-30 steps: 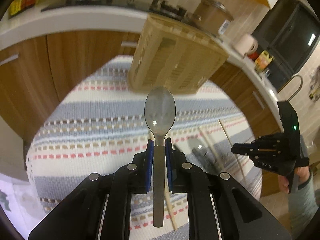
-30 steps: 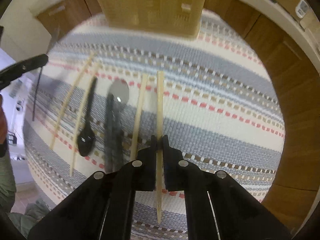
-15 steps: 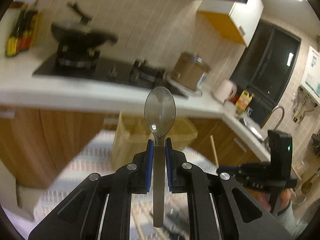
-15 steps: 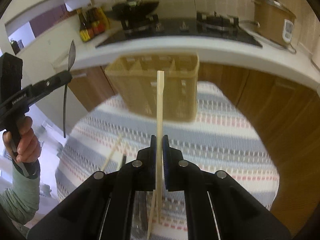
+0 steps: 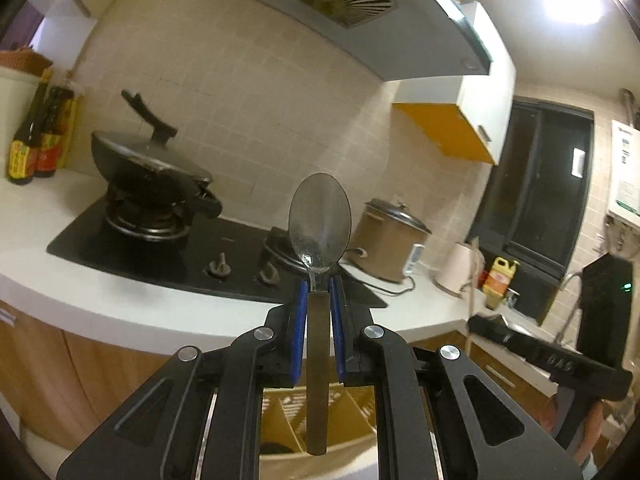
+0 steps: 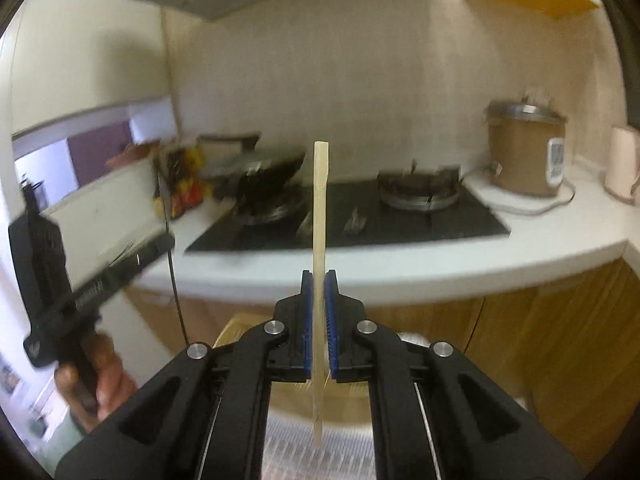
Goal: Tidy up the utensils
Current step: 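Carry clear spoon with left gripper while right carries chopstick, release both into holder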
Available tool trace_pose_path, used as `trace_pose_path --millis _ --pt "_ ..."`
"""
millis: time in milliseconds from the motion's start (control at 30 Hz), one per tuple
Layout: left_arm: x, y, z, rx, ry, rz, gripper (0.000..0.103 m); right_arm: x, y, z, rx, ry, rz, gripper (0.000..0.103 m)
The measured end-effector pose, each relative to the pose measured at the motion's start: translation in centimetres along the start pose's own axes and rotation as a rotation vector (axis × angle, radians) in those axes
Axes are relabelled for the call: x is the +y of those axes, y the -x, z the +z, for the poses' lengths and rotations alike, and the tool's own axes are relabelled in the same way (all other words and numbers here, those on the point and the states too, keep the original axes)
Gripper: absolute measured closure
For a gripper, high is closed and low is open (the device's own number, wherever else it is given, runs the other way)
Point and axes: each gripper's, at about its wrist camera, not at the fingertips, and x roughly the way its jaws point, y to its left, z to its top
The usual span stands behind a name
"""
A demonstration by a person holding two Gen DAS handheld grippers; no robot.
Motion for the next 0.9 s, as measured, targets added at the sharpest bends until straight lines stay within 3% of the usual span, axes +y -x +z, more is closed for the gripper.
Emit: trace_pose_path --millis 200,333,900 --pt "1.6 -2.1 -1.3 -0.018 0.008 0.033 0.093 0.4 -3.3 -1.1 -0.111 0.072 -0.102 0.099" --pt "2.1 -3.0 -2.2 -0.019 -0.009 0.034 0.093 -0.1 -5.3 -2.2 -0.125 0.091 -0.124 0.099" --pt "1.8 -3.8 -5.5 -0.04 -0.084 0.03 0.093 -1.6 -6.6 -6.9 -0.057 0.083 -0.138 0.098"
